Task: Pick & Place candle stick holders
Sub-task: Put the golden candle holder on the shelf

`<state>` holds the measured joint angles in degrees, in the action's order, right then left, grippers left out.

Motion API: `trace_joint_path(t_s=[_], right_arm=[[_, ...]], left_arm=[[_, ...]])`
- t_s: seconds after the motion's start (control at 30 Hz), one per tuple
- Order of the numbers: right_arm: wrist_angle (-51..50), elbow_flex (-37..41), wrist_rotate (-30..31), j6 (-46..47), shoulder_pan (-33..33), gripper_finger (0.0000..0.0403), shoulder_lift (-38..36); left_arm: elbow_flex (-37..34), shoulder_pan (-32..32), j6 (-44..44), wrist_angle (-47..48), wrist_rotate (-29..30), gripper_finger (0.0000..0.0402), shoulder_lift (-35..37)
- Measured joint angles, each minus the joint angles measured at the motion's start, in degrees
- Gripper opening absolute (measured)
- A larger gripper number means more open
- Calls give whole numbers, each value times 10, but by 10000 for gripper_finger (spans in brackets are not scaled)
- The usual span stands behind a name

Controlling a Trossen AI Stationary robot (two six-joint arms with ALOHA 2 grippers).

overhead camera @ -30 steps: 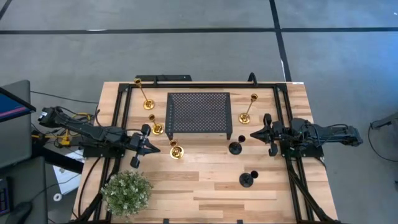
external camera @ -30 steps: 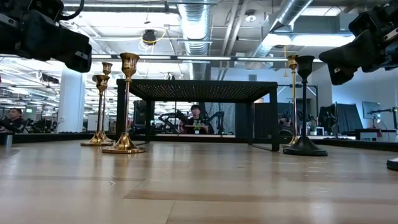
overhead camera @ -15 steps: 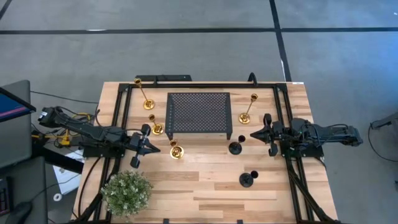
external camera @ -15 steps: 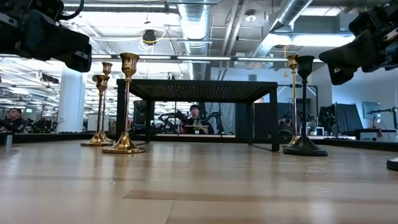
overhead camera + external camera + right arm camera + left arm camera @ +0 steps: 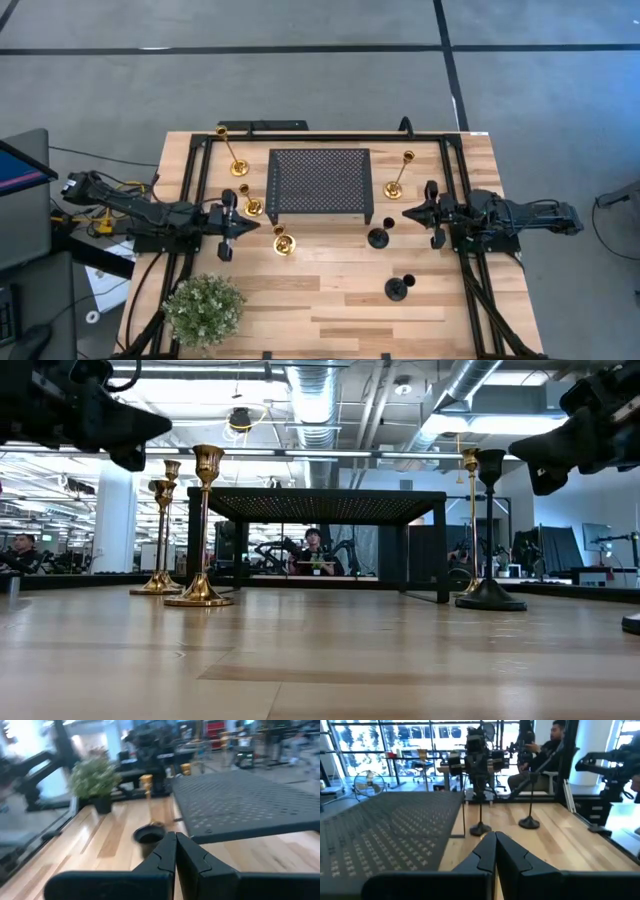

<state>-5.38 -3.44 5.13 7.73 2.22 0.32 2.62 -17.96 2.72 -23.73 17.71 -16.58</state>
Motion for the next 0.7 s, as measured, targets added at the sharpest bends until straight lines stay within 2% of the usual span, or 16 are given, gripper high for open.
trace_joint_path(t_s=[0.1,0.3,0.4,0.57,0.7], right_arm=[[23,0,28,16,0,0,0],[49,0,29,12,0,0,0],[50,0,40,9,0,0,0],[10,-16,125,7,0,0,0],[-67,-48,192,25,0,0,0]], left_arm=[[18,0,3,-3,1,8,0],[47,0,72,-4,2,8,0],[50,0,89,-3,31,8,0],[50,0,90,-3,118,8,0],[50,0,89,-3,125,8,0]])
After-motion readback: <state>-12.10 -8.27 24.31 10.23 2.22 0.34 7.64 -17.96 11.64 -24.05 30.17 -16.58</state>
